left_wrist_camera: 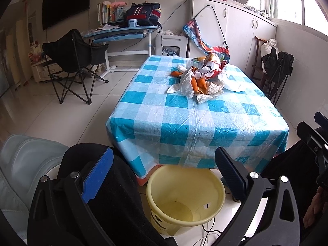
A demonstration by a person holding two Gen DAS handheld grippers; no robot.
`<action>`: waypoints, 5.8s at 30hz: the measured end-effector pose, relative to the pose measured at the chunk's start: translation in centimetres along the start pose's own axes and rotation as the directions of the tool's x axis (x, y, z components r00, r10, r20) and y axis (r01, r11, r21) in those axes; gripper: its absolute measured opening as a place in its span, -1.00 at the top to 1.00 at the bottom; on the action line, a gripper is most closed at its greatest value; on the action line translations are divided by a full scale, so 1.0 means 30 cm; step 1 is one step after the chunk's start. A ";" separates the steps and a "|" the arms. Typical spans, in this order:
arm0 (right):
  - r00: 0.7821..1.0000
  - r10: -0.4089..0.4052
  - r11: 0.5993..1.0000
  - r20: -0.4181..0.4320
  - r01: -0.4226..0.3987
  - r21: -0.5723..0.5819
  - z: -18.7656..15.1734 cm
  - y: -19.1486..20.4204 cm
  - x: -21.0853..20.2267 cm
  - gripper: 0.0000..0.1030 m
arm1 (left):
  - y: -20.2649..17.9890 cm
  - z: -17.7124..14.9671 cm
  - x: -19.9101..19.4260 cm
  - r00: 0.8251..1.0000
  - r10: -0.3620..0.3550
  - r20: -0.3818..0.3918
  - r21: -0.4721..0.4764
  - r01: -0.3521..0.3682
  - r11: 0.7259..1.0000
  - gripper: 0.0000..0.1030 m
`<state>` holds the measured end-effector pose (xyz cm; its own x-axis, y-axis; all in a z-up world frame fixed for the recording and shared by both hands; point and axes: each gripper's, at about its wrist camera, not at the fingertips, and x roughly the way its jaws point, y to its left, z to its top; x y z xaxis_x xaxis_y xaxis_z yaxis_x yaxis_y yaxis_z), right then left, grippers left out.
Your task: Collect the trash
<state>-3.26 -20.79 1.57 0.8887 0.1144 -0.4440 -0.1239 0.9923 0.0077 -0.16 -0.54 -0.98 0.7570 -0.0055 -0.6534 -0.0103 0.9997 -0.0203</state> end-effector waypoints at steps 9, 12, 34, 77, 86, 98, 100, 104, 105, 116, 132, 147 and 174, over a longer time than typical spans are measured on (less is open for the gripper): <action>1.000 0.027 0.997 -0.006 -0.027 -0.072 -0.022 0.054 0.038 -0.88 | 0.024 0.005 -0.005 1.000 0.020 0.003 -0.014 -0.020 1.000 -0.86; 1.000 0.016 0.997 -0.004 -0.016 -0.075 -0.022 0.044 0.033 -0.88 | 0.017 0.016 -0.019 1.000 0.015 0.020 -0.009 -0.015 1.000 -0.86; 1.000 0.005 0.991 -0.028 -0.009 -0.134 -0.001 0.057 0.072 -0.88 | 0.040 0.054 -0.038 0.999 0.012 0.037 -0.040 -0.010 0.999 -0.86; 1.000 -0.001 0.989 -0.011 0.000 -0.148 -0.022 0.064 0.066 -0.88 | 0.053 0.022 -0.001 1.000 0.009 0.007 -0.067 -0.009 0.998 -0.86; 1.000 0.000 0.993 0.000 0.000 -0.122 -0.019 0.040 0.057 -0.88 | 0.056 0.022 -0.004 1.000 0.019 0.006 -0.062 -0.018 0.998 -0.86; 1.000 0.002 0.992 -0.002 -0.002 -0.127 -0.016 0.040 0.055 -0.88 | 0.054 0.022 -0.006 1.000 0.022 0.006 -0.062 -0.022 0.998 -0.86; 1.000 0.001 0.992 0.000 -0.001 -0.126 -0.017 0.040 0.055 -0.88 | 0.054 0.022 -0.006 1.000 0.023 0.007 -0.061 -0.023 0.998 -0.86; 1.000 0.001 0.992 -0.002 -0.002 -0.127 -0.016 0.041 0.055 -0.88 | 0.055 0.022 -0.005 1.000 0.023 0.006 -0.061 -0.022 0.998 -0.86; 1.000 0.002 0.992 -0.001 -0.002 -0.127 -0.016 0.041 0.055 -0.88 | 0.054 0.022 -0.005 1.000 0.023 0.006 -0.061 -0.023 0.998 -0.86; 1.000 0.002 0.992 -0.001 -0.002 -0.126 -0.015 0.042 0.055 -0.88 | 0.045 0.020 -0.005 1.000 0.012 0.009 -0.052 -0.011 0.999 -0.86; 1.000 0.027 0.997 0.005 -0.027 -0.076 0.056 -0.011 0.103 -0.88 | 0.074 0.061 0.023 1.000 -0.006 -0.027 -0.103 0.003 0.995 -0.86; 0.990 0.061 0.997 -0.128 -0.067 -0.046 0.152 -0.100 0.409 -0.88 | -0.046 0.383 0.439 0.996 -0.046 -0.076 0.001 0.046 0.999 -0.86; 0.978 0.072 0.997 -0.195 -0.067 0.031 0.142 -0.129 0.469 -0.88 | 0.056 0.418 0.646 0.963 -0.223 -0.148 -0.235 0.185 0.954 0.92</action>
<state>11.61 -22.83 -0.90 0.7743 0.1736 -0.6085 -0.1694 0.9834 0.0649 22.69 1.31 -4.20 0.6352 -0.2317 -0.7368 -0.0235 0.9477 -0.3183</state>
